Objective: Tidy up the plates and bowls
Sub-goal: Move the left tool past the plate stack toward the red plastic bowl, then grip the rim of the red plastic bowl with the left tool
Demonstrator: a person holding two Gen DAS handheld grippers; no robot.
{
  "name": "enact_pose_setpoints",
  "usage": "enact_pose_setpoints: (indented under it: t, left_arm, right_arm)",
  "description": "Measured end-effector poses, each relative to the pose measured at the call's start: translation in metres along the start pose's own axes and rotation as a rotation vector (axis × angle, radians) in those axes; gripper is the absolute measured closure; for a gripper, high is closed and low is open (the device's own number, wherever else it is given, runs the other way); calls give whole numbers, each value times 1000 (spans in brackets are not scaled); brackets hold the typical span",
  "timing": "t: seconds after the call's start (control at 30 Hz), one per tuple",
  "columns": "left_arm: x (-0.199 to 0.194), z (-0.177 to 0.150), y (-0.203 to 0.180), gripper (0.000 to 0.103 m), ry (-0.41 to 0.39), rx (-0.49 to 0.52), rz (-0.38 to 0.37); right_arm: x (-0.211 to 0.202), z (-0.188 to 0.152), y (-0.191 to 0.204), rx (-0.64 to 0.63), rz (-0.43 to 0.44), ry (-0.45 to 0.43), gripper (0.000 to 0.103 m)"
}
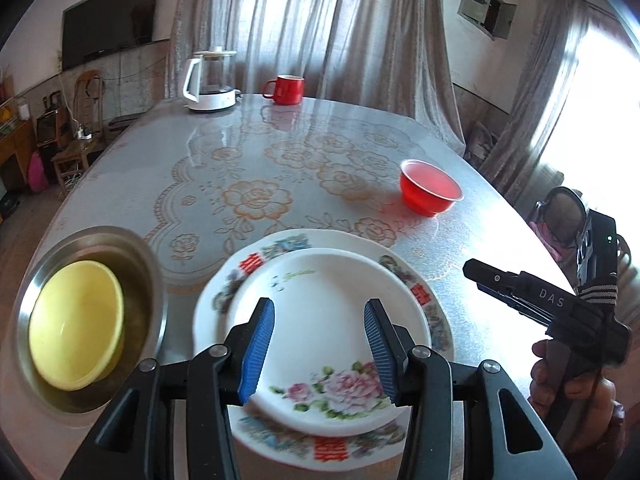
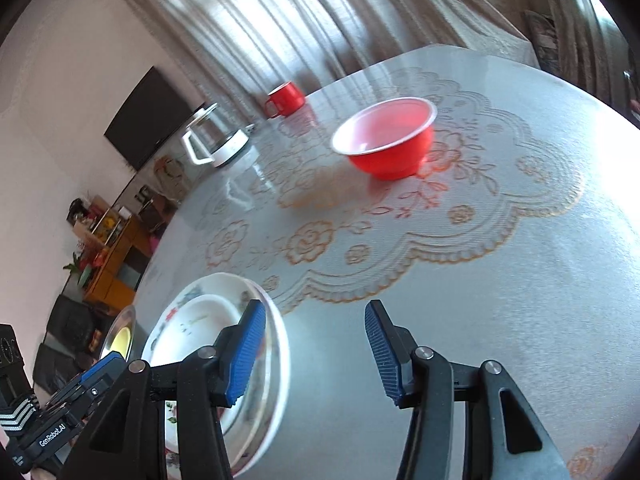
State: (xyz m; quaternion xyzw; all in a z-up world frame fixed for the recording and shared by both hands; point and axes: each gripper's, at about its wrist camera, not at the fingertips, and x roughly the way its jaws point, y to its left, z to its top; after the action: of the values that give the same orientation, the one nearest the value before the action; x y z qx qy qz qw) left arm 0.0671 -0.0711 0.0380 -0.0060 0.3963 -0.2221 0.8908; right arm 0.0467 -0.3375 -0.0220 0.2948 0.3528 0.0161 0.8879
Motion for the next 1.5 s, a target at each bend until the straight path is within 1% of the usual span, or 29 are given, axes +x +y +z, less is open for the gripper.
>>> enact_pose_setpoints:
  t: [0.3, 0.4, 0.5, 0.57, 0.77, 0.8, 0.87, 0.93, 0.97, 1.1, 1.17, 1.27, 1.37, 1.43, 1.47, 1.5]
  left_arm:
    - [32, 21, -35, 55, 63, 27, -43]
    - [39, 27, -46, 55, 72, 38, -48]
    - [48, 33, -55, 51, 81, 46, -54]
    - [54, 38, -58, 45, 91, 41, -63]
    - [69, 53, -67, 43, 107, 32, -75]
    - [73, 56, -68, 42, 110, 31, -73]
    - [80, 60, -71, 35, 115, 22, -72]
    - [86, 65, -73, 33, 125, 12, -85]
    - [88, 67, -75, 29, 131, 12, -92]
    - [99, 81, -82, 19, 129, 4, -153]
    - [107, 89, -85, 12, 138, 7, -190]
    - [122, 99, -89, 6, 169, -3, -202]
    - [139, 108, -92, 5, 205, -14, -212]
    - [149, 115, -92, 5, 200, -30, -199]
    - [155, 119, -91, 5, 207, -45, -189]
    - [162, 123, -90, 5, 219, -64, -186]
  right_arm:
    - [-14, 9, -39, 56, -34, -22, 50]
    - [-16, 10, -52, 79, -50, -26, 47]
    - [-18, 13, -65, 108, -59, -30, 47]
    - [-19, 15, -72, 119, -67, -32, 47]
    - [-18, 25, -85, 129, -84, -35, 47]
    - [-18, 27, -86, 129, -85, -35, 47]
    - [-17, 32, -89, 130, -86, -38, 47]
    - [-16, 37, -92, 135, -86, -39, 47]
    - [-16, 40, -93, 132, -87, -40, 47]
    - [-15, 54, -96, 123, -84, -51, 47]
    - [-13, 63, -97, 123, -75, -57, 47]
    - [-8, 76, -96, 120, -49, -75, 47]
    - [0, 87, -94, 109, -47, -87, 47]
    - [6, 95, -93, 103, -38, -95, 47]
    - [9, 99, -93, 106, -34, -95, 52]
    - [13, 103, -92, 106, -31, -96, 53]
